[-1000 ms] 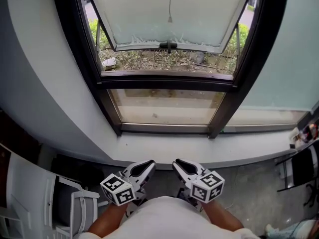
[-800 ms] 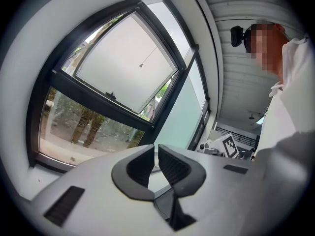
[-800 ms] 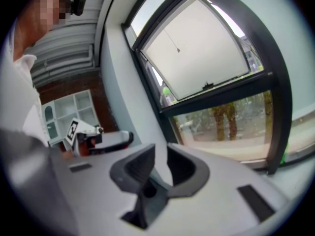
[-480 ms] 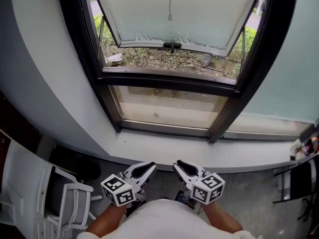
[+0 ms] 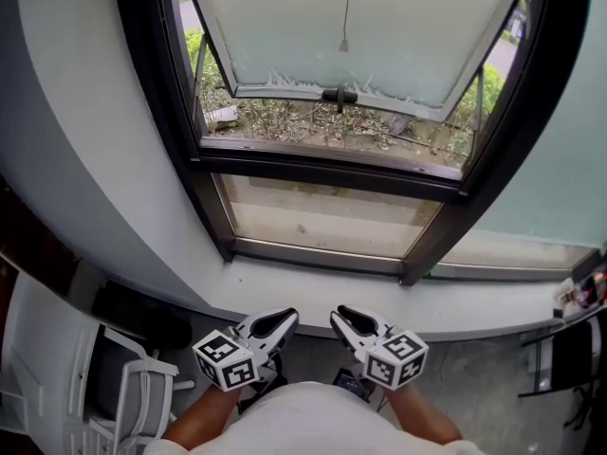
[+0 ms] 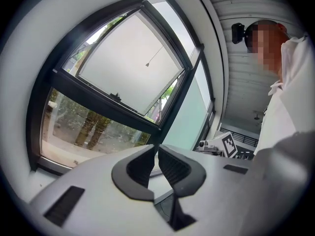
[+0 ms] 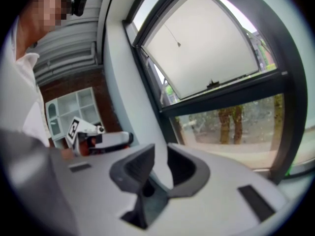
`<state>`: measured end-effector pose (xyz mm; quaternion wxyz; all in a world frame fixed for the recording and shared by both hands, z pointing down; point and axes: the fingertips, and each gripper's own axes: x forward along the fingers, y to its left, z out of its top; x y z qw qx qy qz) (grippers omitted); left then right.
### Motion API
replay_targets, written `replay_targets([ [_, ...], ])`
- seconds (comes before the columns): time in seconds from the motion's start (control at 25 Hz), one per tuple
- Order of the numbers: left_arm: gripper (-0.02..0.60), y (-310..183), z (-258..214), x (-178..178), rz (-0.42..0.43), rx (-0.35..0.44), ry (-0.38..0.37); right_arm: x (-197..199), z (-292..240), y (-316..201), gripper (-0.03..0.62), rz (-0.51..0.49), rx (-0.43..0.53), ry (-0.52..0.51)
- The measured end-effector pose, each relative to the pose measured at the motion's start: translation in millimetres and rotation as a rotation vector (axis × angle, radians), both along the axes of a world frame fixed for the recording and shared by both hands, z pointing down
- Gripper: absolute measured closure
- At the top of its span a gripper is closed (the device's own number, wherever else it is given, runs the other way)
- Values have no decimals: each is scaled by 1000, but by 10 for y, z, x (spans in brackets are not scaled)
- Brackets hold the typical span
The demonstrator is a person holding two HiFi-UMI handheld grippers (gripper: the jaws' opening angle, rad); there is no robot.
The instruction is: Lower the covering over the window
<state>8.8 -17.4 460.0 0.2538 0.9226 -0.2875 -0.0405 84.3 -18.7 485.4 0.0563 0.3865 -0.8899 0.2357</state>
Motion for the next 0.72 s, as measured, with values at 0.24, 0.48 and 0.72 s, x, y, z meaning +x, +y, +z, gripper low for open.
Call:
replay_targets([
  [0.24, 561, -436, -63, -176, 62, 11, -2, -231, -64, -440, 520, 39, 12, -3],
  [0.48, 561, -804, -97, -449, 111, 12, -16, -521, -117, -826, 520, 81, 17, -8],
  [0.72, 563, -1054, -44, -670, 157, 20, -39, -736, -107, -1073, 520, 124, 23, 2],
])
